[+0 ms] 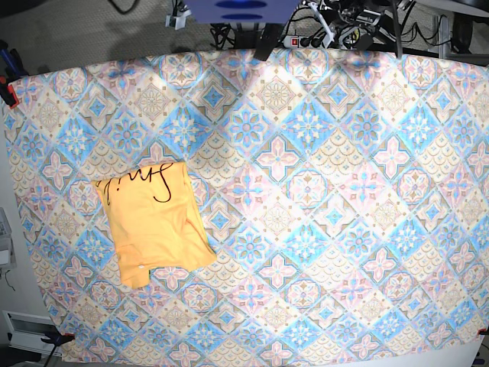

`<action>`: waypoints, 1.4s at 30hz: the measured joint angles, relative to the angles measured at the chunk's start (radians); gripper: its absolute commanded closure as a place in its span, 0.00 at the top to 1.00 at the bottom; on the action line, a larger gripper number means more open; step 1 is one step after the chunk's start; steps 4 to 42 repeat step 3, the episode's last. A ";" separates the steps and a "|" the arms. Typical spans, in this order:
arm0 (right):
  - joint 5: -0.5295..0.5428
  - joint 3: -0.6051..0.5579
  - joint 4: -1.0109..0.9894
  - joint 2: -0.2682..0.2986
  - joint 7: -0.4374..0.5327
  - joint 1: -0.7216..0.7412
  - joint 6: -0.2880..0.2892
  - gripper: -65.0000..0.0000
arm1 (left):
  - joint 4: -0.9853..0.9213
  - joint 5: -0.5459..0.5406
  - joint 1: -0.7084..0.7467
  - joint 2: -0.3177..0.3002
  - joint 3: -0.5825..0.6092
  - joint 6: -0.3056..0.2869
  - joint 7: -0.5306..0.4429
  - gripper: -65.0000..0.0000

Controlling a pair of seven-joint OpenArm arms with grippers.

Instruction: Fold the T-shirt properly

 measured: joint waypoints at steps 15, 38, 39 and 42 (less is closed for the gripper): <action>0.000 0.000 0.000 -0.006 -0.003 0.014 -0.032 0.06 | -0.002 0.003 0.008 0.000 0.000 -0.001 0.010 0.04; 0.000 0.000 0.000 -0.006 -0.003 0.014 -0.032 0.06 | -0.002 0.003 0.008 0.000 0.000 -0.001 0.010 0.04; 0.000 0.000 0.000 -0.006 -0.003 0.014 -0.032 0.06 | -0.002 0.003 0.008 0.000 0.000 -0.001 0.010 0.04; 0.000 0.000 0.000 -0.006 -0.003 0.014 -0.032 0.06 | -0.002 0.003 0.008 0.000 0.000 -0.001 0.010 0.04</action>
